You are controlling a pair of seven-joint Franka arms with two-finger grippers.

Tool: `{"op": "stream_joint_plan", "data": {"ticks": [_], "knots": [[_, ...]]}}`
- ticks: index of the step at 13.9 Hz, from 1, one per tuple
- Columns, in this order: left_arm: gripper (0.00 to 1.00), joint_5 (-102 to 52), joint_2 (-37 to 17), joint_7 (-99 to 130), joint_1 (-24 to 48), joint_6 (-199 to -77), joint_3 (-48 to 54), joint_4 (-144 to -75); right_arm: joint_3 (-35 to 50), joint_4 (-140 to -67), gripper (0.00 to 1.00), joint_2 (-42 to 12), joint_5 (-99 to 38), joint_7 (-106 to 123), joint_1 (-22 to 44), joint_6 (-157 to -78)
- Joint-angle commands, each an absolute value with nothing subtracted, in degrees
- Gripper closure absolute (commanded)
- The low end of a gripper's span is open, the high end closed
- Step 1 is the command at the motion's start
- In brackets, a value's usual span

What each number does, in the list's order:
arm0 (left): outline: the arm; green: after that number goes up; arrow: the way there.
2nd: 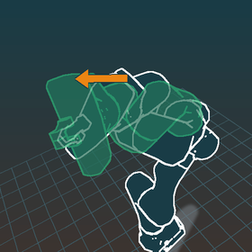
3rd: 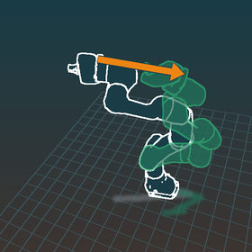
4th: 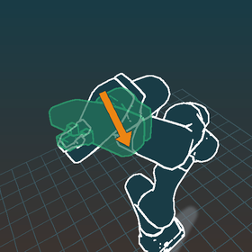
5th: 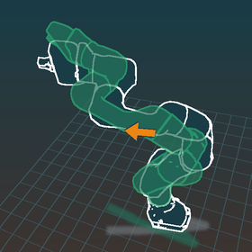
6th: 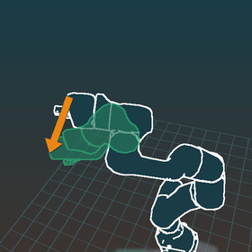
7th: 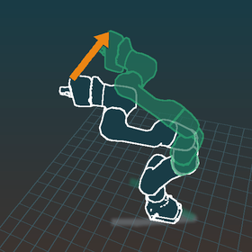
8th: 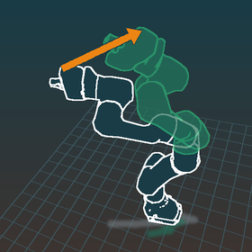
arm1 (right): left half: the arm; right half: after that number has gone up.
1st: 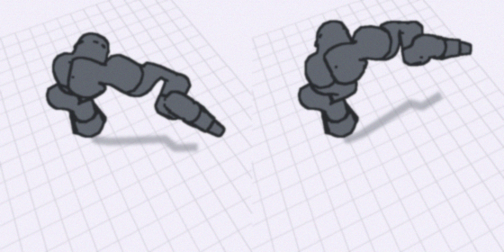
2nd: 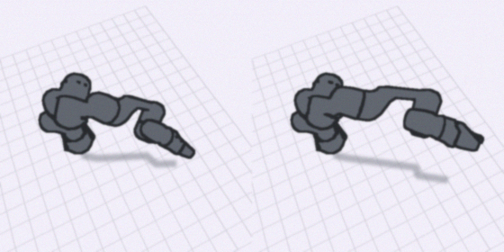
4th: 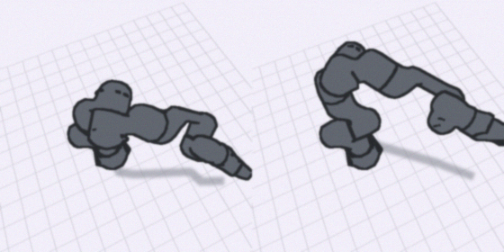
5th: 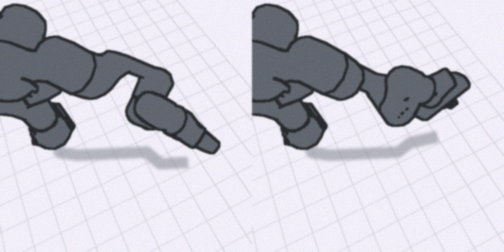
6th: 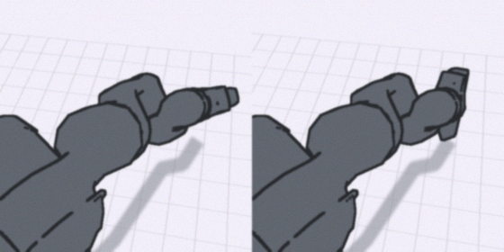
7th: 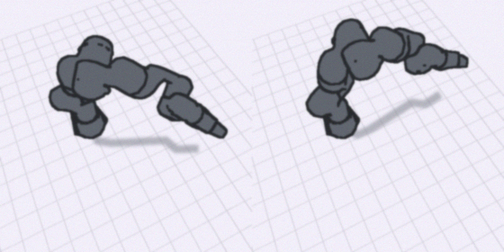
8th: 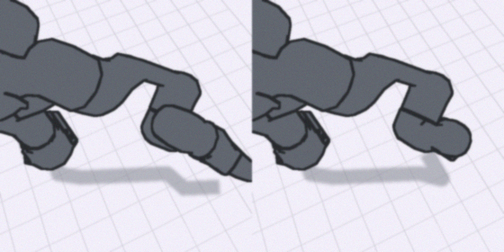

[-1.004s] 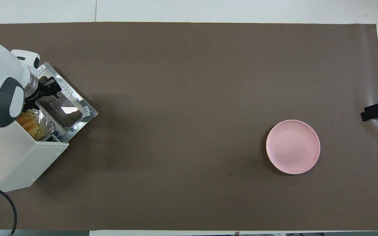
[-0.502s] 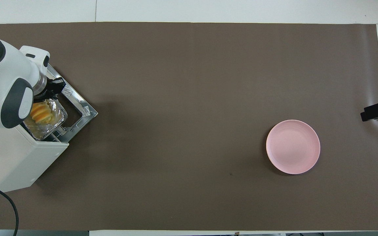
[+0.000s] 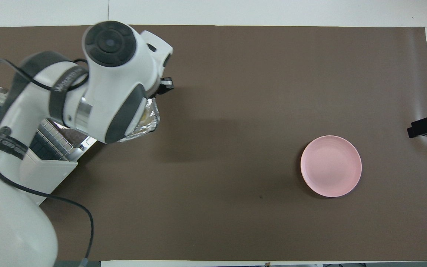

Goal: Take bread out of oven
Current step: 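Pull the foil tray out and set it on the table center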

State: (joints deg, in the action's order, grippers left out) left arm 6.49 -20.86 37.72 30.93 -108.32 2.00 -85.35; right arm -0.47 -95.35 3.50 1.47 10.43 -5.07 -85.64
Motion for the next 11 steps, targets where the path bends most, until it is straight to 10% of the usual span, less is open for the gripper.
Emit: {"op": "stream_joint_plan", "data": {"ticks": [1,8,9,10,11], "knots": [[1.00,4.40,-22.93,35.51,36.89,-108.63,0.79,-84.90,-0.18,-94.66,0.00,3.25,2.02,11.78,-5.62,-84.11],[1.00,3.08,-27.07,36.03,42.44,-118.21,0.79,-90.87,-0.18,-94.66,0.00,3.16,1.93,11.69,-6.06,-84.11],[0.70,2.90,-27.07,36.04,42.80,-117.78,0.70,-90.53,-0.18,-94.66,0.00,3.25,2.02,11.69,-5.98,-84.11],[0.01,2.64,-27.07,36.04,42.54,-117.69,0.53,-90.35,-0.18,-94.66,0.00,3.25,1.93,11.69,-5.89,-84.11],[0.00,2.64,-27.07,36.21,42.37,-117.42,0.18,-89.92,-0.18,-94.66,0.00,3.25,2.02,11.69,-5.80,-84.20]]}}
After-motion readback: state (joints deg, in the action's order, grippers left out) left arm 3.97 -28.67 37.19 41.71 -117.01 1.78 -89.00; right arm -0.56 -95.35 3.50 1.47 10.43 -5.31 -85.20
